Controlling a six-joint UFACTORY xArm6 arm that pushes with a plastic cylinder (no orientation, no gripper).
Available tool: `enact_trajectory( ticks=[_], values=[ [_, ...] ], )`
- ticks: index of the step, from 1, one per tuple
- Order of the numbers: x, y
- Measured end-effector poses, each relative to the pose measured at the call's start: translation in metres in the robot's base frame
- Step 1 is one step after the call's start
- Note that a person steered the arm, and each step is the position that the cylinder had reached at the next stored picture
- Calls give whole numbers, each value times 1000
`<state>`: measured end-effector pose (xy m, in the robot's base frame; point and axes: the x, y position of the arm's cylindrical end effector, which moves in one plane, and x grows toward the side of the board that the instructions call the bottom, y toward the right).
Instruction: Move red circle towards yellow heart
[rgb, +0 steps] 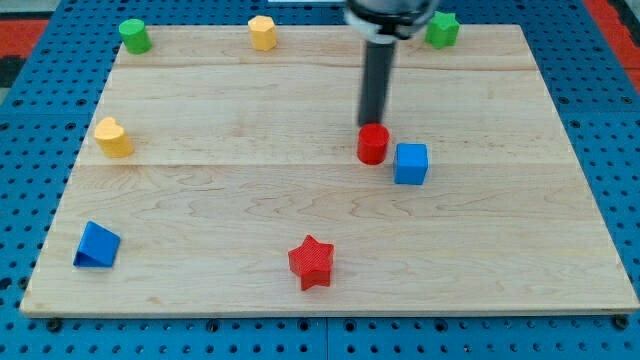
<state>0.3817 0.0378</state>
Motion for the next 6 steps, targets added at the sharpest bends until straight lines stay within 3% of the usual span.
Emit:
enact_trajectory(
  ticks=[2,3,4,5,6],
  values=[
    [0,35],
    [-1,87],
    [20,99],
    [28,14],
    [31,-111]
  ],
)
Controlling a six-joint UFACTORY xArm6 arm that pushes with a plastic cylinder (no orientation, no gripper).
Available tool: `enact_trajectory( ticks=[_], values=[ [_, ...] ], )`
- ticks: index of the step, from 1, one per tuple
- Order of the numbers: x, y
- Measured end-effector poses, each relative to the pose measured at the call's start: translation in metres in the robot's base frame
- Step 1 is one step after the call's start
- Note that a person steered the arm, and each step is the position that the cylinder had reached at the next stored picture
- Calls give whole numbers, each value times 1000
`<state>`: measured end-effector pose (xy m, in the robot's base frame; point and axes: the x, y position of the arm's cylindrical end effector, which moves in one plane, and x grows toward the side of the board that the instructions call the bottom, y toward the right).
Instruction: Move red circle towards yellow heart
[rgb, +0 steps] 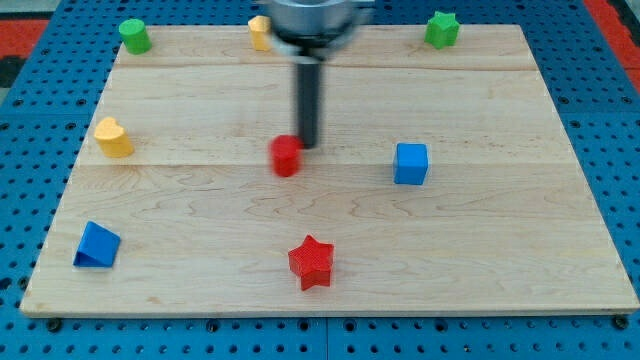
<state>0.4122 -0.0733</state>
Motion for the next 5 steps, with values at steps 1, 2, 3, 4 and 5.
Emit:
enact_trajectory(
  ticks=[1,2,3,4,5],
  values=[
    [-4,19],
    [1,57],
    [21,45],
    [28,3],
    [56,-27]
  ],
)
